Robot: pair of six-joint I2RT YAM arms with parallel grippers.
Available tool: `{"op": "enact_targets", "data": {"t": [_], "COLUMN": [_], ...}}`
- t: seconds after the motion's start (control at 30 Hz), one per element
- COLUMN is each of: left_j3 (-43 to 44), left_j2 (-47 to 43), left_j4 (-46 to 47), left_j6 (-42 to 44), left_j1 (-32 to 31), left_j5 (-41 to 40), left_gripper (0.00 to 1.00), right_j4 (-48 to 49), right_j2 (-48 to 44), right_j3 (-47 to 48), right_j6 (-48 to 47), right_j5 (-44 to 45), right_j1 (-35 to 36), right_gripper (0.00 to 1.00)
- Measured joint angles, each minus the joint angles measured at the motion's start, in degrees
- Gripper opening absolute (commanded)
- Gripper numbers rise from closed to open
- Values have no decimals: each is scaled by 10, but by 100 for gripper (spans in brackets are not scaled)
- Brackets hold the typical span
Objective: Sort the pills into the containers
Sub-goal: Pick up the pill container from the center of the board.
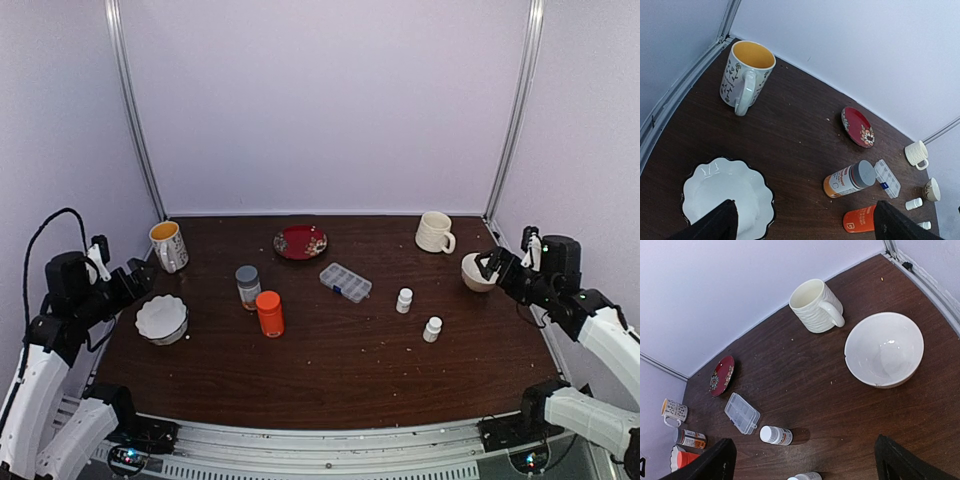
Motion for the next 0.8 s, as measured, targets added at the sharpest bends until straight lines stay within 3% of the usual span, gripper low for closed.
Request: {"op": "enact_targets", "data": {"t": [0.27,0.5,0.8], "left_j3": [43,24,17], "left_j2": [14,41,83], "left_j4": [-36,-33,-18], "left_j6": [18,25,17], "left_j1": [0,-7,-160], "left_j5": [41,93,55], "left_gripper": [98,97,97], "right_j4": [-12,-51,-61], "right_j2": [12,55,155], "right_j3": [-27,17,126], "right_j6": [26,-25,-116], "right_j5": [8,74,73], "right_j1": [37,200,278], "right_gripper": [100,100,100]}}
